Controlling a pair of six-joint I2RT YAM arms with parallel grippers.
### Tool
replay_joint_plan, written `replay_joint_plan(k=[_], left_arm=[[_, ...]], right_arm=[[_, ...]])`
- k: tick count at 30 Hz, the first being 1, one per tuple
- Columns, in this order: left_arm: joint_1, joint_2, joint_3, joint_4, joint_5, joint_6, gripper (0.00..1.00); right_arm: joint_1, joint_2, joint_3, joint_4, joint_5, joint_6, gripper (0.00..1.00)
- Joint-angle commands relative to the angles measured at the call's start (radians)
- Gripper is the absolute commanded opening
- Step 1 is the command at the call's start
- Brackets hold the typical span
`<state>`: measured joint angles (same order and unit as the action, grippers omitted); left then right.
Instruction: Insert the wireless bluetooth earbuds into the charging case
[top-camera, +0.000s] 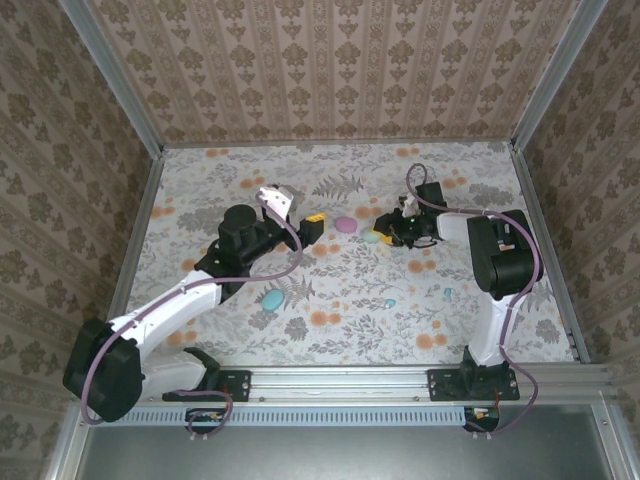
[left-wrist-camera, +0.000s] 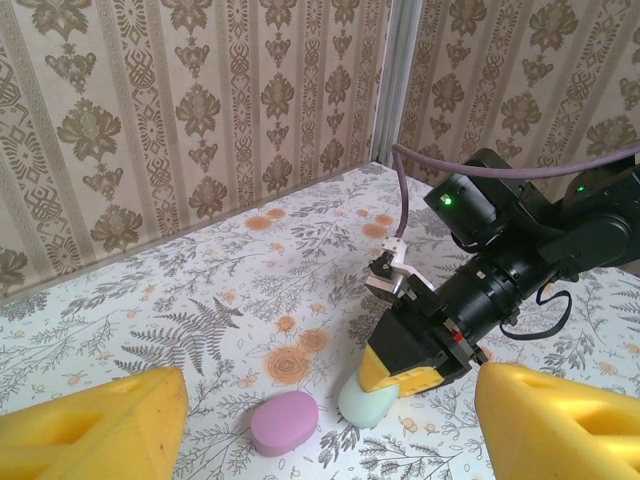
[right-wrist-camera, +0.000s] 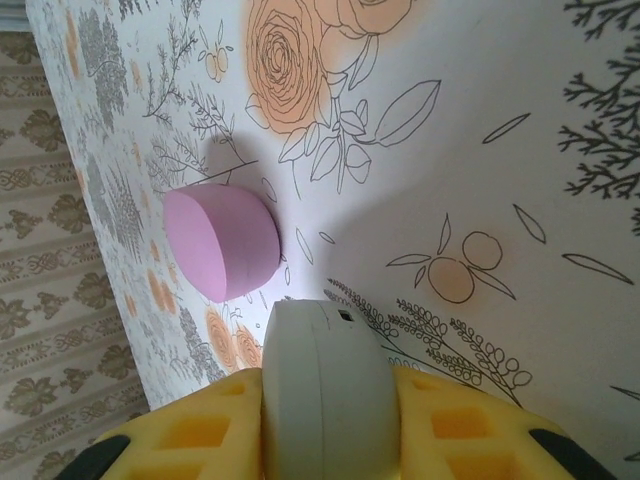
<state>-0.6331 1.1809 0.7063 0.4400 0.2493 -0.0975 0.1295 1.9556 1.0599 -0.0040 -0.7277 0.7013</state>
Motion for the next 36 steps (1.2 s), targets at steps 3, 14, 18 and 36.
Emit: replay_joint_plan(k=[3,14,18,36], left_arm=[[0.016,-0.027,0.007,-0.013,-0.004,-0.033,0.76],[0.035,-0.077,0.011,-0.174,-0.044,-0.131,0.76],[0.053,-0.112,0.000,-0.270,-0.080,-0.204,0.76],[0.283,-0.259,-0.259,-0.837,-0.100,-0.893,0.67]], right_arm=[[0.001,0.006,-0.003,-0.134,0.084,-0.077,0.39],[-0.001,-0.127,0.013,-0.297,0.190,-0.172,0.54],[-0.001,-0.202,0.018,-0.346,0.243,-0.203,0.56],[0.501,-0.329,-0.099,-0.072,0.092,-1.200,0.55]])
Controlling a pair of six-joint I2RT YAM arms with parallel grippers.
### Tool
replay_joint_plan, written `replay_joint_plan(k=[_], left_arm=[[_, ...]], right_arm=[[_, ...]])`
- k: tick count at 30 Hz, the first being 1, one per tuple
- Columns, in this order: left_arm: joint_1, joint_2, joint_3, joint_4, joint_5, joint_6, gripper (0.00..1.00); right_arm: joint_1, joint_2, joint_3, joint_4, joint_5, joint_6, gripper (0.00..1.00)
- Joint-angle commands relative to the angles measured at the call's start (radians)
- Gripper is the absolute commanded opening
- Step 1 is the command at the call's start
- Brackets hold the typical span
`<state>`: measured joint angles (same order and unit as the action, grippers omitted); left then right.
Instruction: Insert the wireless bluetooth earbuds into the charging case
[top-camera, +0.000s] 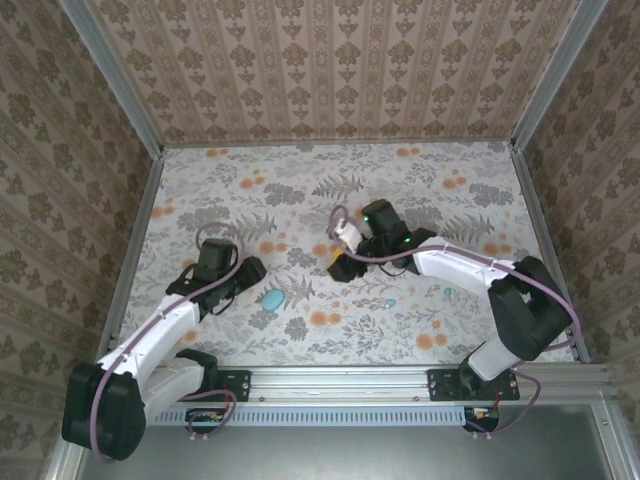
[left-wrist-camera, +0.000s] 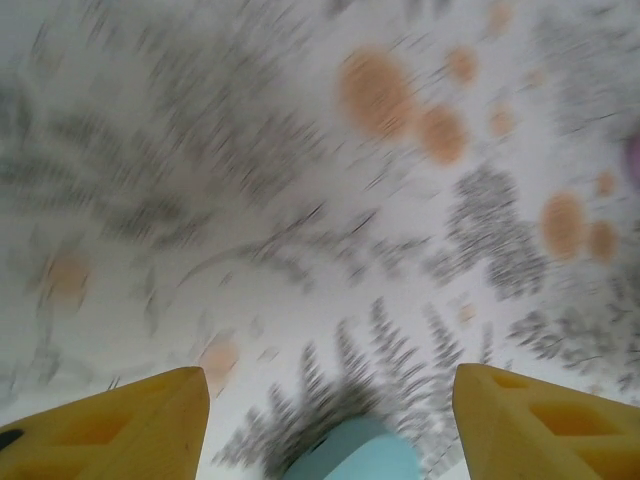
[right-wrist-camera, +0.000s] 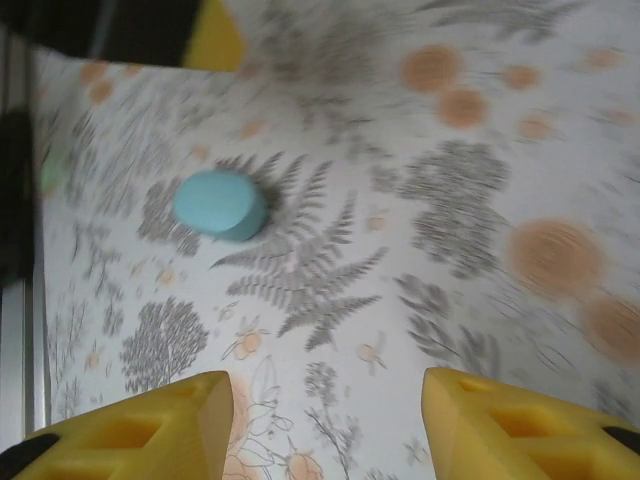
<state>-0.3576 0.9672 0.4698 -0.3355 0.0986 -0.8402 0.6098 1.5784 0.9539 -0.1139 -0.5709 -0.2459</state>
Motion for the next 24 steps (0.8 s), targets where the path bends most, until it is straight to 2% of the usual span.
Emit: replay_joint_plan(k=[1,6,14,18,24], left_arm=[[0.009,-0.062,-0.041,-0.062,0.053,-0.169,0.67],[0.013,-0.126,-0.076,-0.075,0.028,-0.214,0.65],[0.084,-0.236,-0.040,-0.215,-0.067,-0.168,0.66],[0.142,-0.289,-0.051,-0.235,-0.058,-0.151,0.66],[0.206,-0.303,-0.048,-0.243,-0.021,-0.109,0.66]], right_arm=[[0.042,0.075,0.028,0.031,-0.076,-0.300,0.56],[0.144,0.240,0.209,-0.132,-0.063,-0.523,0.58],[0.244,0.424,0.380,-0.139,-0.007,-0.616,0.62],[0.273,0.482,0.443,-0.172,0.073,-0.687,0.62],[0.285,0.556,0.545,-0.274,0.090,-0.777,0.63]])
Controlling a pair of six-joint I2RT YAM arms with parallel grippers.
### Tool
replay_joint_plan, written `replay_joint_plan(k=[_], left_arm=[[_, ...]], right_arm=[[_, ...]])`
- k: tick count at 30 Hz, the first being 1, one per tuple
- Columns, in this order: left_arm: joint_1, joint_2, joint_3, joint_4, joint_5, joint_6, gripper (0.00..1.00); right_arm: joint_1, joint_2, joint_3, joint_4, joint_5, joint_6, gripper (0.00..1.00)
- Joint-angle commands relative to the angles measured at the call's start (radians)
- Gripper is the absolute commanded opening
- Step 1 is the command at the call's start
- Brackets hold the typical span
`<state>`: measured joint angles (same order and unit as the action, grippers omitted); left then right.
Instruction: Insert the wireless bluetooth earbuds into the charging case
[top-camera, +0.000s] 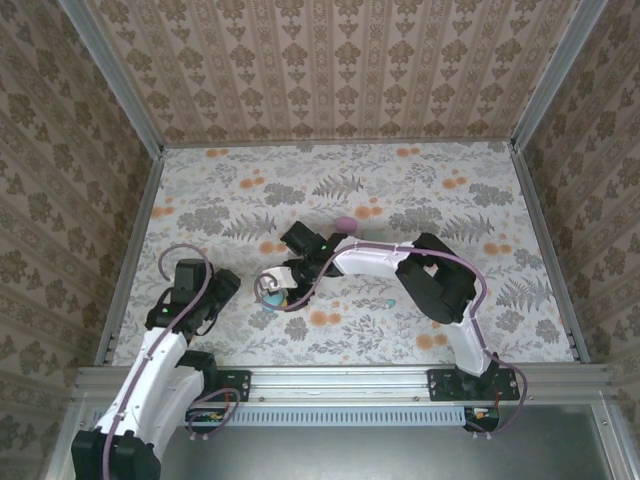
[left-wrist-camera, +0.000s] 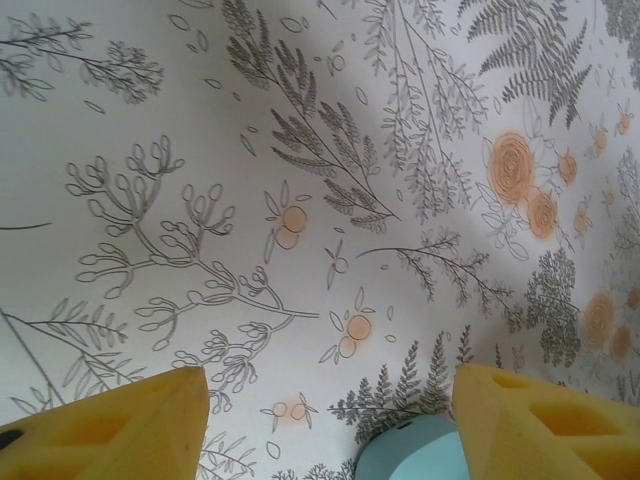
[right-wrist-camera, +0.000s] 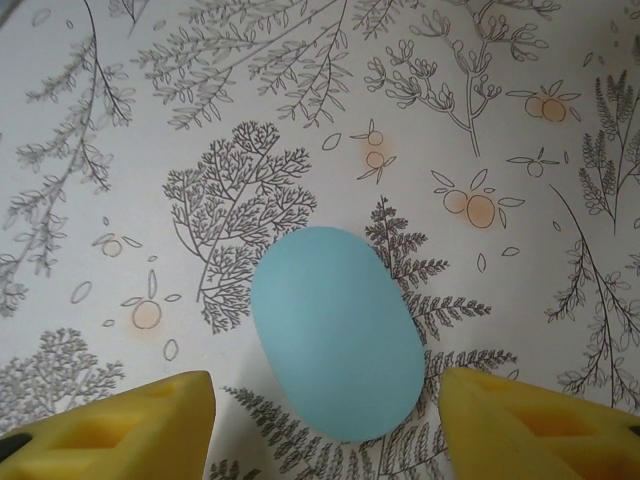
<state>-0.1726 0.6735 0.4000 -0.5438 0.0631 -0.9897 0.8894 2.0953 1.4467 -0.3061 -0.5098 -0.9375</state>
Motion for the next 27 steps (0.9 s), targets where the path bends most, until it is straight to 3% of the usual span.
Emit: replay_joint_plan(k=[1,12,23,27], left_arm=[[0.028,-0.009,0.022,-0.034,0.021,0.047,0.66],[0.097,-0.011,0.016,-0.019,0.066,0.072,0.66],[0.133,-0.009,0.017,-0.015,0.090,0.089,0.65],[0.135,-0.009,0.019,-0.012,0.095,0.093,0.65]], right_arm=[[0.005,0.052,0.071,-0.091,0.038,-0.092,0.63],[0.016,0.143,0.203,-0.259,-0.002,-0.146,0.59],[0.028,0.158,0.195,-0.204,0.002,-0.114,0.54],[0.030,0.158,0.196,-0.191,0.006,-0.093,0.46]])
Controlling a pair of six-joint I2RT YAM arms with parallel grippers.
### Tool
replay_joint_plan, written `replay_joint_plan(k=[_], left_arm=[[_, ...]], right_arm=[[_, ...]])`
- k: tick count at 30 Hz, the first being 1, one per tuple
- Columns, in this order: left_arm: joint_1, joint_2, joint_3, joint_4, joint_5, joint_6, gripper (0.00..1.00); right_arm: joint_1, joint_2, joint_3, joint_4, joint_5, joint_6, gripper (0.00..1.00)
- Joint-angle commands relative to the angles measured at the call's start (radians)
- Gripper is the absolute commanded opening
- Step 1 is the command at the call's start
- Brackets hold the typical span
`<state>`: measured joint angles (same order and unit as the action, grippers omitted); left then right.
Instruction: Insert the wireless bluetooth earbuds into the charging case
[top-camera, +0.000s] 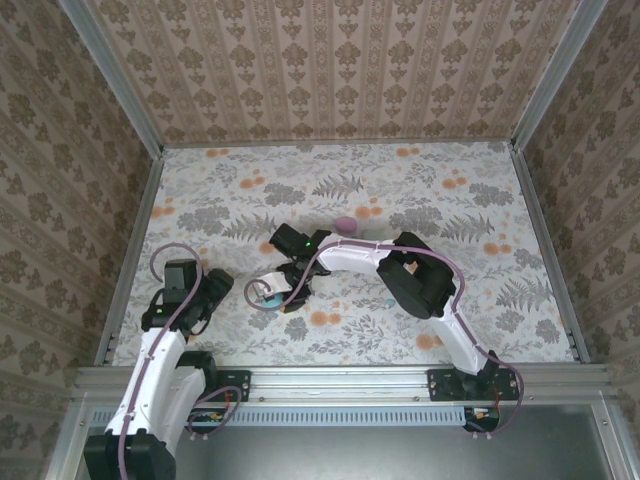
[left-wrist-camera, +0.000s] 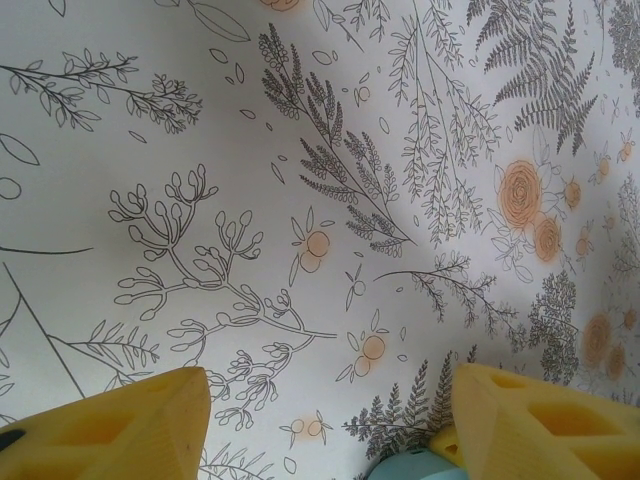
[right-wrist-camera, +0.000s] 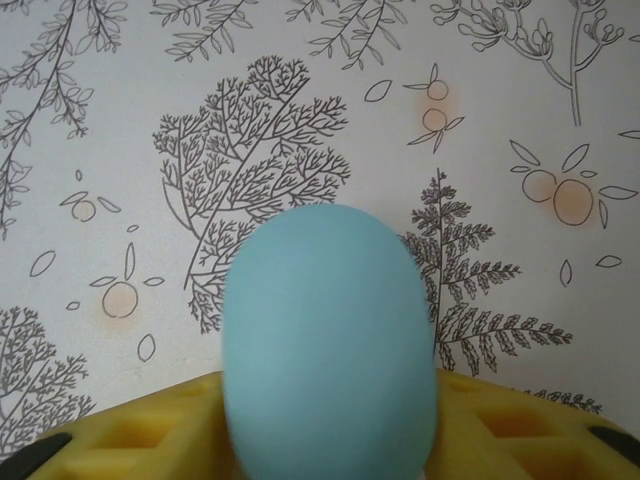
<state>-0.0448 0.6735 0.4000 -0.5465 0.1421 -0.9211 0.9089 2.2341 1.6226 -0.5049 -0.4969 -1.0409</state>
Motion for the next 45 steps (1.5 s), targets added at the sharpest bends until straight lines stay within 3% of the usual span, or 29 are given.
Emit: replay_joint_plan(k=[1,3,7,10,15,21,30,37,45], left_arm=[[0.007,-0.009,0.019,-0.006,0.020,0.031,0.65],[0.007,-0.009,0.026,0.002,0.028,0.044,0.65],[0.008,-0.010,0.049,0.032,0.045,0.084,0.65],[0.006,-0.019,0.077,0.096,0.098,0.135,0.65],[-0.031,-0.058,0.085,0.368,0.183,0.233,0.65],[-0.184,0.026,0.175,0.574,0.197,0.433,0.65],[-0.468,0.315,0.319,0.801,0.403,0.697,0.65],[-0.534,0.462,0.454,0.761,0.620,0.834,0.66],[-0.576,0.543,0.537,0.716,0.708,0.889,0.75]], right_arm=[[0.011,0.017,0.019,0.010,-0.008,0.016,0.44],[0.010,0.006,0.012,0.022,-0.009,0.044,0.37],[0.001,-0.062,-0.023,0.045,-0.020,0.125,0.35],[-0.040,-0.162,-0.069,0.078,-0.071,0.269,0.32],[-0.195,-0.421,-0.253,0.237,-0.205,0.634,0.30],[-0.376,-0.700,-0.431,0.257,-0.351,0.805,0.30],[-0.576,-0.918,-0.487,0.129,-0.511,0.793,0.29],[-0.590,-0.947,-0.459,0.096,-0.540,0.747,0.30],[-0.584,-0.949,-0.460,0.102,-0.532,0.700,0.30]])
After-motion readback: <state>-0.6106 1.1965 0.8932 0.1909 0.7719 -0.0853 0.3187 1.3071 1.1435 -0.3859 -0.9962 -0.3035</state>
